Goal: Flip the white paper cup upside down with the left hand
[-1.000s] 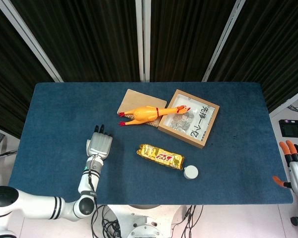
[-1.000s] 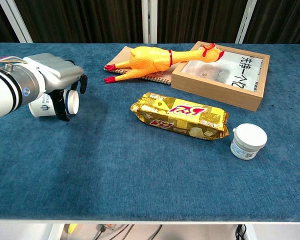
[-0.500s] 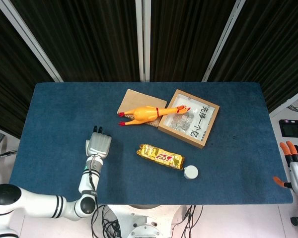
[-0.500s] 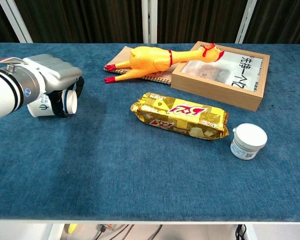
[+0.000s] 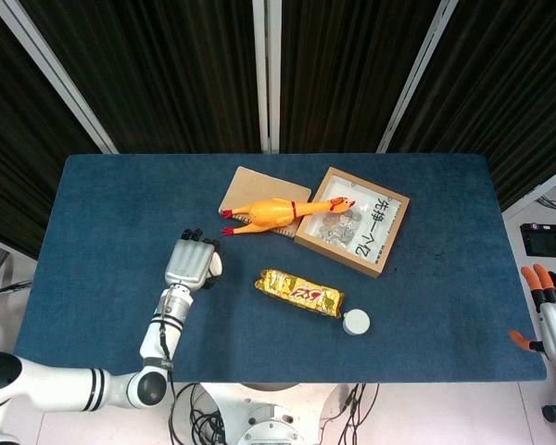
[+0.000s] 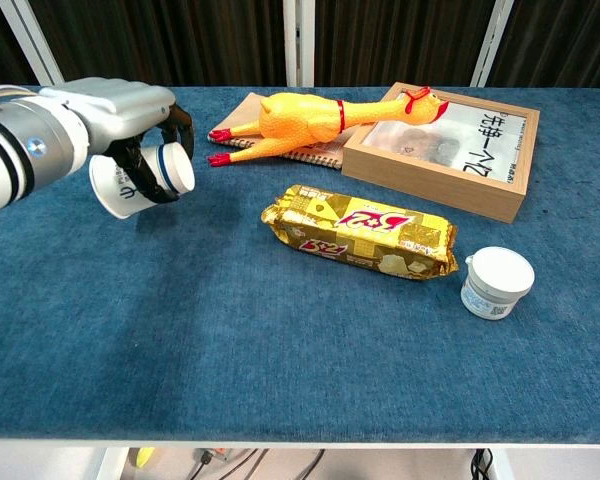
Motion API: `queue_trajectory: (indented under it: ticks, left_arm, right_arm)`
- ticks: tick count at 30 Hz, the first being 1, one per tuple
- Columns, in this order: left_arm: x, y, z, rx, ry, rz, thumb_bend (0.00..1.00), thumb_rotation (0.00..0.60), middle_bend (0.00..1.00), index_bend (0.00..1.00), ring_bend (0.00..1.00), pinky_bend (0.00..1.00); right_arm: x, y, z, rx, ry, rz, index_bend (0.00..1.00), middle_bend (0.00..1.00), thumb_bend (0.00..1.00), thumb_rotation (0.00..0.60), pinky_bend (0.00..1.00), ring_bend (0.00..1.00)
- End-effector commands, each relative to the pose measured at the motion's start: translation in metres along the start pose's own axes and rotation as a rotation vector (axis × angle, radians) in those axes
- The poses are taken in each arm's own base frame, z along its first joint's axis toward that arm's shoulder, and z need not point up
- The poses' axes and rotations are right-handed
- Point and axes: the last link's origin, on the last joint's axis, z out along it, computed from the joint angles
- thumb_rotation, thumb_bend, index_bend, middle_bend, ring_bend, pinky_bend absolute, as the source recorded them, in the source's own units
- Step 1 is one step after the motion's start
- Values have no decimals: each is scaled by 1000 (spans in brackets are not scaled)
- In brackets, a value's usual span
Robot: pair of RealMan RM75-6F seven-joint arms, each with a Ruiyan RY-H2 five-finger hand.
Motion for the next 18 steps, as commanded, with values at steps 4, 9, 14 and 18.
queue_trajectory:
  ticks: [4, 9, 14, 18]
  left_arm:
    - [-2, -43, -5, -92, 140, -483, 283, 600, 469, 463, 177, 215]
    - [-20, -70, -11, -155, 135, -644, 254, 600, 462, 452, 177, 213]
    - [-40, -89, -14, -181, 195, -801, 244, 600, 464, 451, 177, 211]
    - [-56, -99, -11, -168, 226, -863, 243, 600, 465, 451, 176, 204]
  right_arm:
    - [-1, -1, 0, 0, -6, -3, 0, 0, 66, 600, 0, 0]
    - [1, -4, 0, 9, 1, -4, 0, 0, 67, 600, 0, 0]
    - [1, -5, -2, 9, -2, -7, 0, 0, 68, 600, 0, 0]
    - [1, -5, -3, 9, 0, -7, 0, 0, 68, 600, 0, 0]
